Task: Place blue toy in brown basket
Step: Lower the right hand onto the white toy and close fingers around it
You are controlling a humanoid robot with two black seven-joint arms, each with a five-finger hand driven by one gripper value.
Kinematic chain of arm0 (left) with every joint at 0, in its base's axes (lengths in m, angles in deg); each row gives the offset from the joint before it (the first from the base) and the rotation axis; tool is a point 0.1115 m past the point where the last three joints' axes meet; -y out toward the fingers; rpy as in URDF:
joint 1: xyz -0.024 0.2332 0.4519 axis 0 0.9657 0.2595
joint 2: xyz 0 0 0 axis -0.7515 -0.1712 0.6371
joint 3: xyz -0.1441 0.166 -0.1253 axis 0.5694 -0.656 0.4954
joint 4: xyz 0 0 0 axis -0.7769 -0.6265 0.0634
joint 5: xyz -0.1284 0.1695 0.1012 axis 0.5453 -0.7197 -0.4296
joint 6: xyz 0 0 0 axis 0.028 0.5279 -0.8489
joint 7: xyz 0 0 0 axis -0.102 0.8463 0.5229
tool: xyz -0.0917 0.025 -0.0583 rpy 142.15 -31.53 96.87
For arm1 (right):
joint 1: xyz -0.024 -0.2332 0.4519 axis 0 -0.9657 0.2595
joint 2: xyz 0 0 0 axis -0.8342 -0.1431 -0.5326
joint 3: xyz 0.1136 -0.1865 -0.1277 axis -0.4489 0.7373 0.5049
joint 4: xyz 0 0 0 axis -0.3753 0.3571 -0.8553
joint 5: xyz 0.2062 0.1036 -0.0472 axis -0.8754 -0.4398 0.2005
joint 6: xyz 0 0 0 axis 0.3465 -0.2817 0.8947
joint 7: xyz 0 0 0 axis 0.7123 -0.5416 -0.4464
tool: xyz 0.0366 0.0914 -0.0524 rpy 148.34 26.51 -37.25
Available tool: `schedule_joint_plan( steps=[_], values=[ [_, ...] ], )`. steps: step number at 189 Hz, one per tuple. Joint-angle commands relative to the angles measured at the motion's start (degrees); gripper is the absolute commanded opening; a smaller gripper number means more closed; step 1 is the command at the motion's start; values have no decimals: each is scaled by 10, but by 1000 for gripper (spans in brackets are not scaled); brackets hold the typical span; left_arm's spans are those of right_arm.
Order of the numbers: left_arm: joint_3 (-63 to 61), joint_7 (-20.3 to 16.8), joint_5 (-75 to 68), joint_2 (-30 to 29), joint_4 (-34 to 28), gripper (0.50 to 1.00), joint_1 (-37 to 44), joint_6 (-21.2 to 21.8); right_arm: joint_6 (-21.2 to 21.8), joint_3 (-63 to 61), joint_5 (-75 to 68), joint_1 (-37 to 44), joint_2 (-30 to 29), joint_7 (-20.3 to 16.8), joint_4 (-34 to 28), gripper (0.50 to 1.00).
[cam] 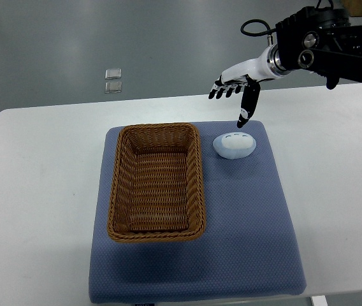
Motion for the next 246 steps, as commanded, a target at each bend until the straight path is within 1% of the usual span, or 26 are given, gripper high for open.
schedule_joint_plan(
  steps=[1, 24, 45, 68, 89, 133, 159, 194, 221, 230, 236, 237, 238, 239, 240, 242, 245, 246],
  values=[
    [1, 0, 0, 0, 0, 1000, 0, 0, -3, 10, 16, 3, -8, -24, -1, 913],
    [0, 0, 0, 0, 0, 1000, 0, 0, -5, 8, 12, -8, -16, -27, 0, 913],
    [0, 0, 0, 0, 1, 1000, 0, 0, -24, 8, 15, -32, -22, -27, 2, 913],
    [0, 0, 0, 0, 0, 1000, 0, 0, -31, 2, 9, -50, -27, -25, 9, 913],
    [0, 0, 0, 0, 0, 1000, 0, 0, -46, 2, 11, -79, -44, -24, 37, 913],
    [3, 0, 0, 0, 0, 1000, 0, 1, -69, -13, 12, -123, -67, -21, 71, 913],
    [2, 0, 0, 0, 0, 1000, 0, 1, -96, -13, 18, -148, -84, -16, 92, 911],
    [1, 0, 0, 0, 0, 1000, 0, 1, -111, -13, 19, -167, -103, -15, 112, 911],
    [1, 0, 0, 0, 0, 1000, 0, 1, -112, -11, 20, -171, -103, -15, 117, 907],
    [0, 0, 0, 0, 0, 1000, 0, 1, -112, -11, 20, -172, -103, -15, 120, 897],
    [0, 0, 0, 0, 0, 1000, 0, 1, -113, -11, 20, -174, -103, -15, 122, 874],
    [0, 0, 0, 0, 0, 1000, 0, 1, -113, -11, 20, -175, -103, -15, 123, 856],
    [0, 0, 0, 0, 0, 1000, 0, 1, -113, -11, 20, -175, -103, -15, 123, 856],
    [0, 0, 0, 0, 0, 1000, 0, 1, -113, -11, 20, -175, -103, -15, 123, 832],
    [0, 0, 0, 0, 0, 1000, 0, 1, -113, -11, 20, -175, -103, -15, 123, 832],
    [0, 0, 0, 0, 0, 1000, 0, 1, -113, -10, 20, -178, -103, -15, 124, 797],
    [0, 0, 0, 0, 0, 1000, 0, 1, -113, -10, 20, -179, -103, -15, 124, 785],
    [0, 0, 0, 0, 0, 1000, 0, 1, -113, -9, 20, -180, -103, -15, 124, 772]
  ],
)
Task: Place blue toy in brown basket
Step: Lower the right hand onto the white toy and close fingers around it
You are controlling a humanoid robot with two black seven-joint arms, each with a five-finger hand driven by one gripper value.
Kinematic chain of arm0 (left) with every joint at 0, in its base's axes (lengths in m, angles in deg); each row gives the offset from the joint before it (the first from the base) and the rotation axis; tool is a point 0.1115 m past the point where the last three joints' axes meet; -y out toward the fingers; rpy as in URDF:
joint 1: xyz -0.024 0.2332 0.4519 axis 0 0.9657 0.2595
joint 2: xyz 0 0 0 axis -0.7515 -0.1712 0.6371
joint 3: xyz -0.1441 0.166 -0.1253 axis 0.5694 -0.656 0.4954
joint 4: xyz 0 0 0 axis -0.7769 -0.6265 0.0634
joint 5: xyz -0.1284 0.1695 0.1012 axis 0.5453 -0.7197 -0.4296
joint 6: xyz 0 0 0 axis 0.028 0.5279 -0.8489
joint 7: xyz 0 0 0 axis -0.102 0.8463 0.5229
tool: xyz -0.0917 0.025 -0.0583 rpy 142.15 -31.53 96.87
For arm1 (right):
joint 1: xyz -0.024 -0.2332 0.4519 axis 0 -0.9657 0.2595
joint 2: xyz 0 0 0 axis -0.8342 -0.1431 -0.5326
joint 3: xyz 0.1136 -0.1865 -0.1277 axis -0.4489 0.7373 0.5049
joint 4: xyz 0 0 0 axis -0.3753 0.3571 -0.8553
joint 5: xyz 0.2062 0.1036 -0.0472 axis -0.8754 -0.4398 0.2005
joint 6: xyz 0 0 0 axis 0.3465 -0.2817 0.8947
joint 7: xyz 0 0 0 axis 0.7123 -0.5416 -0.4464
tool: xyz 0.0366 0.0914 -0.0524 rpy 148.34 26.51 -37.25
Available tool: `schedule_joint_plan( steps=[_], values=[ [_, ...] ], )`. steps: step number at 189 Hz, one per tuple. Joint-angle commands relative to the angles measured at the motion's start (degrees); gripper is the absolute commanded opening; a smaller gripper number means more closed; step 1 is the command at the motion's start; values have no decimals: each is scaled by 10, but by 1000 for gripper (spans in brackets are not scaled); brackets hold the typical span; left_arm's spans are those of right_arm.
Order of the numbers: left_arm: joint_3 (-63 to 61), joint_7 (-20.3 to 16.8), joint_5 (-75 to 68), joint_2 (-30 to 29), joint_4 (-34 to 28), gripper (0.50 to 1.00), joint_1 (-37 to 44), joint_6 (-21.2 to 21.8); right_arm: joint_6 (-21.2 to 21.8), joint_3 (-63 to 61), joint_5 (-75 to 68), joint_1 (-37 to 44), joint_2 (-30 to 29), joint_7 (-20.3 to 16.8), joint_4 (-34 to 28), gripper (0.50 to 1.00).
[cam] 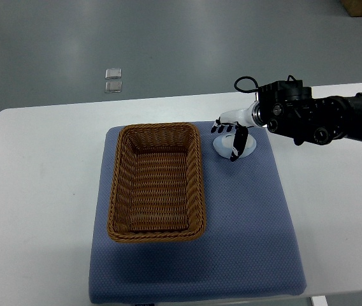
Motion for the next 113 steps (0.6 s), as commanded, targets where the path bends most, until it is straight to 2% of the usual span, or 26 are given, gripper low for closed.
schedule_joint_plan(
  steps=[1, 5, 6, 8, 11, 14, 15, 18, 19, 22, 25, 57, 73, 113],
  values=[
    [0, 0, 0, 0, 0, 1000, 0, 0, -1, 2, 0, -7, 0, 0, 5, 772],
    [0, -1, 0, 0, 0, 1000, 0, 0, -1, 2, 1, -9, 0, 1, 5, 735],
    [1, 0, 0, 0, 0, 1000, 0, 0, -1, 2, 1, -10, 0, 1, 6, 709],
    [1, 0, 0, 0, 0, 1000, 0, 0, -1, 2, 1, -10, 0, 1, 6, 709],
    [1, -1, 0, 0, 0, 1000, 0, 0, -1, 3, 2, -11, 0, 2, 6, 658],
    [1, 0, 0, 0, 0, 1000, 0, 0, -1, 4, 2, -12, 0, 2, 6, 633],
    [1, 0, 0, 0, 0, 1000, 0, 0, -2, 5, 2, -12, 0, 2, 6, 607],
    [1, 0, 0, 0, 0, 1000, 0, 0, -2, 5, 3, -12, 0, 2, 6, 582],
    [1, 0, 0, 0, 0, 1000, 0, 0, -2, 5, 5, -12, 0, 3, 6, 558],
    [1, 0, 0, 0, 0, 1000, 0, 0, -2, 5, 5, -12, 0, 3, 6, 539],
    [2, 0, 0, 0, 0, 1000, 0, 0, -2, 6, 9, -12, 0, 3, 6, 501],
    [3, 0, 0, 0, -1, 1000, 0, 0, -4, -2, 15, -3, 13, 3, 5, 500],
    [3, 0, 0, 0, -1, 1000, 1, 0, 1, -4, 11, 29, 29, 2, -3, 500],
    [3, 0, 0, 0, -1, 1000, 0, 0, 14, -9, -3, 114, 65, 2, -83, 500]
  ],
)
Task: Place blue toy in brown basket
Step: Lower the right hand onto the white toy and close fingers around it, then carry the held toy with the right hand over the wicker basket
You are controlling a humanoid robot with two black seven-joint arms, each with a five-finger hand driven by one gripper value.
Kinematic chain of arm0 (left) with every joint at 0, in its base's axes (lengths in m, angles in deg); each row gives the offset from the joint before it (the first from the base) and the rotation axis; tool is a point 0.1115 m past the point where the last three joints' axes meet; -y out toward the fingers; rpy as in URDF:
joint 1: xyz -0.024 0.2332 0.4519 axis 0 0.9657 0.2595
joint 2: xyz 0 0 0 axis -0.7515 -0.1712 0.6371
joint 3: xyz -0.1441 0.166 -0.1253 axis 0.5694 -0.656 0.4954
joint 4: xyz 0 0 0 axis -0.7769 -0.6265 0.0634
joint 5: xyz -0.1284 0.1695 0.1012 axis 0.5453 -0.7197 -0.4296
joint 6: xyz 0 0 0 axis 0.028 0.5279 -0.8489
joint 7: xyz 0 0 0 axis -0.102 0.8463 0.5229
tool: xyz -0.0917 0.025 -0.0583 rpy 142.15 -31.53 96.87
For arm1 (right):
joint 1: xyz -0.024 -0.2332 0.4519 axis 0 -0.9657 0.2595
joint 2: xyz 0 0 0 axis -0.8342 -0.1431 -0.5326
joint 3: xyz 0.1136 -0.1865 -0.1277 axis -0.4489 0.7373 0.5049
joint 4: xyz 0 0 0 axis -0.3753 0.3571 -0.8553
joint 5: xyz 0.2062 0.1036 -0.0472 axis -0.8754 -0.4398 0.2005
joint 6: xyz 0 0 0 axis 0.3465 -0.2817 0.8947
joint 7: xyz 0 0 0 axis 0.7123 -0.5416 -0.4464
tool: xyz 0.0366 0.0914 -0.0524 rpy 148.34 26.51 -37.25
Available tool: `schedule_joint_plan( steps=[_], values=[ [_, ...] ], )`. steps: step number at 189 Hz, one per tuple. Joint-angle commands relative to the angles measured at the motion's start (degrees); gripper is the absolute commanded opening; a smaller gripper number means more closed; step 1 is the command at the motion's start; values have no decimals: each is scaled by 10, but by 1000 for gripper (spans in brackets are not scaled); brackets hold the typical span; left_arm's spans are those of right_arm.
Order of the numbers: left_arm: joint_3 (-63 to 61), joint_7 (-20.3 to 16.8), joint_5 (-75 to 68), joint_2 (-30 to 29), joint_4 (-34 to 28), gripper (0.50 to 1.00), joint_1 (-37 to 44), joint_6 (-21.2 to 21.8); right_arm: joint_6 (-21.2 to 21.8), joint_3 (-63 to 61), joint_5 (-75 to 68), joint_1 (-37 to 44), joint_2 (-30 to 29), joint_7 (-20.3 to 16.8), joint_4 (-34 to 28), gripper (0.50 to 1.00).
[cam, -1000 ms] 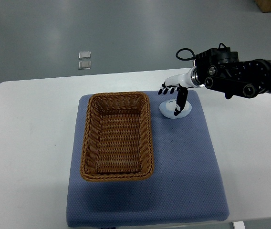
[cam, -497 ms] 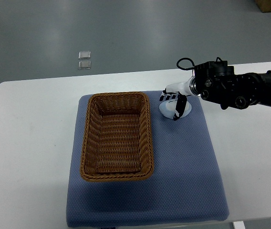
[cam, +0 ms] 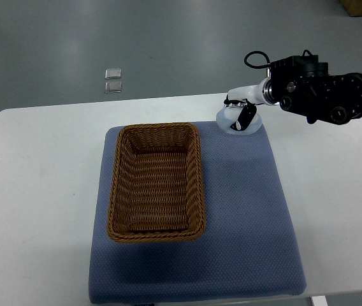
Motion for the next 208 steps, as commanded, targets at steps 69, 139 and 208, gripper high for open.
schedule_joint_plan(
  steps=[69, 139, 208],
  values=[
    [-2, 0, 0, 0, 2, 1000, 0, 0, 1, -1, -69, 110, -101, 2, -76, 500],
    [-2, 0, 0, 0, 2, 1000, 0, -1, -6, 6, -63, 69, -173, 2, -42, 500],
    [-3, -1, 0, 0, 2, 1000, 0, 0, -29, 7, -60, 4, -173, 2, -22, 500]
  ],
)
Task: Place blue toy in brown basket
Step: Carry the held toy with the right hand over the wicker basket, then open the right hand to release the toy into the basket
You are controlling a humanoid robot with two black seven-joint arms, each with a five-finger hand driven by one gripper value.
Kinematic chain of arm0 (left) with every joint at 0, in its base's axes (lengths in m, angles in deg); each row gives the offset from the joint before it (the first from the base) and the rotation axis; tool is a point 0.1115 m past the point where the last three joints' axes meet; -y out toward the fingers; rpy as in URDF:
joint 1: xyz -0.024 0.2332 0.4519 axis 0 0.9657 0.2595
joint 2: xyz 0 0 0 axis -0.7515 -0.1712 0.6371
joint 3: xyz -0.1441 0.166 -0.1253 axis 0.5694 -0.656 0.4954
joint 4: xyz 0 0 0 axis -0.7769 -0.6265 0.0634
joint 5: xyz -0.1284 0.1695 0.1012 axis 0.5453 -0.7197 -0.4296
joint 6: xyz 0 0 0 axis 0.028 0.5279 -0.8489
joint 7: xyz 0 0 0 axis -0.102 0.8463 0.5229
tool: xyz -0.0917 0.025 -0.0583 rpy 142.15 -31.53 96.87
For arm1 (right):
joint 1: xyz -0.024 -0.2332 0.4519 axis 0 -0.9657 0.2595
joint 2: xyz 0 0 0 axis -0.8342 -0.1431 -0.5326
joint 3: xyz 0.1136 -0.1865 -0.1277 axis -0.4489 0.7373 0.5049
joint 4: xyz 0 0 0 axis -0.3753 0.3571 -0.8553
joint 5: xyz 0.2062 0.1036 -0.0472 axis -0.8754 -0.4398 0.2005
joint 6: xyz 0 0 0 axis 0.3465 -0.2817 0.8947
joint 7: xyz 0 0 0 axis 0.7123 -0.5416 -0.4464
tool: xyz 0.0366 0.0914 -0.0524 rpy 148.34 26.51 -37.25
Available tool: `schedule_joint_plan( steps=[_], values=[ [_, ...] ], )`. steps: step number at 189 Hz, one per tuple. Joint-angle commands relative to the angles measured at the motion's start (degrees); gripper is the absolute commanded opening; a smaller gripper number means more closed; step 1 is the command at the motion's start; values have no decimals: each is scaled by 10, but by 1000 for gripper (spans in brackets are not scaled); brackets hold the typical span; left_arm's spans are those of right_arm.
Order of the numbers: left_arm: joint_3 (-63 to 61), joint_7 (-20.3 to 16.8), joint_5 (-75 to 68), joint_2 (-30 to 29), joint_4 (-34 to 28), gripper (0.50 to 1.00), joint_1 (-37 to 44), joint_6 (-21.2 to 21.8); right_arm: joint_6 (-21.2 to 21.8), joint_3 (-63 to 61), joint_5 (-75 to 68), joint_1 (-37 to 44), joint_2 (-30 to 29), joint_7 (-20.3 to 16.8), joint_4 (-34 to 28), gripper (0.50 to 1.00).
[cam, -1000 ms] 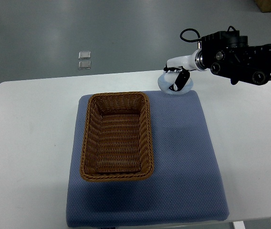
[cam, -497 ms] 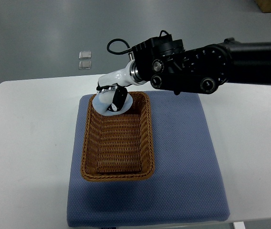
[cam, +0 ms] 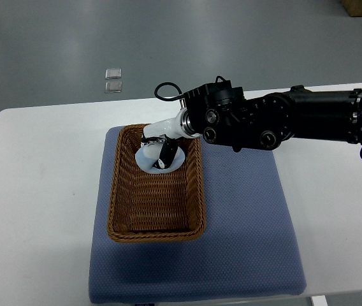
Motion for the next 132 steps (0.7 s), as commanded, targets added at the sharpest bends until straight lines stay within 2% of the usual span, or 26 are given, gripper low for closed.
schedule_joint_plan(
  steps=[1, 73, 74, 75, 76, 77, 78, 79, 80, 81, 82, 88, 108, 120, 132],
  values=[
    [0, -1, 0, 0, 0, 1000, 0, 1, -7, 0, 1, -13, 0, 0, 5, 500],
    [0, 0, 0, 0, -1, 1000, 0, 0, -12, 1, 2, -48, 0, 1, 16, 500],
    [0, 0, 0, 0, -1, 1000, 0, 1, -12, 1, 2, -49, 0, 1, 17, 525],
    [0, 0, 0, 0, -1, 1000, 0, 1, -12, 1, 2, -49, 0, 1, 17, 525],
    [0, 0, 0, 0, -1, 1000, 0, 1, -12, 1, 2, -49, 0, 1, 18, 569],
    [0, 0, 0, 0, -1, 1000, 0, 1, -12, 1, 2, -49, 0, 1, 18, 570],
    [0, 0, 0, 0, -1, 1000, 0, 1, -12, 1, 2, -50, 0, 1, 18, 612],
    [0, 0, 0, 0, -1, 1000, 0, 1, -12, 1, 2, -50, 0, 1, 18, 613],
    [0, 0, 0, 0, -1, 1000, 0, 1, -12, 1, 1, -51, 0, 1, 18, 649],
    [0, 0, 0, 0, -1, 1000, 0, 1, -12, 1, 1, -51, 0, 1, 18, 650],
    [0, 0, 0, 0, -1, 1000, 0, 1, -13, 1, 1, -51, 0, 1, 18, 680],
    [0, 0, 0, 0, -1, 1000, 0, 1, -13, 1, 1, -51, 0, 2, 18, 739],
    [0, 0, 0, 0, -1, 1000, 0, 1, -12, 1, 0, -57, 0, 16, 19, 811],
    [0, 0, 0, 0, -1, 1000, 0, 1, -12, 1, 0, -58, 0, 19, 19, 891],
    [0, 0, 0, 0, -1, 1000, 0, 1, -9, 0, 0, -58, 0, 19, 19, 901]
  ],
)
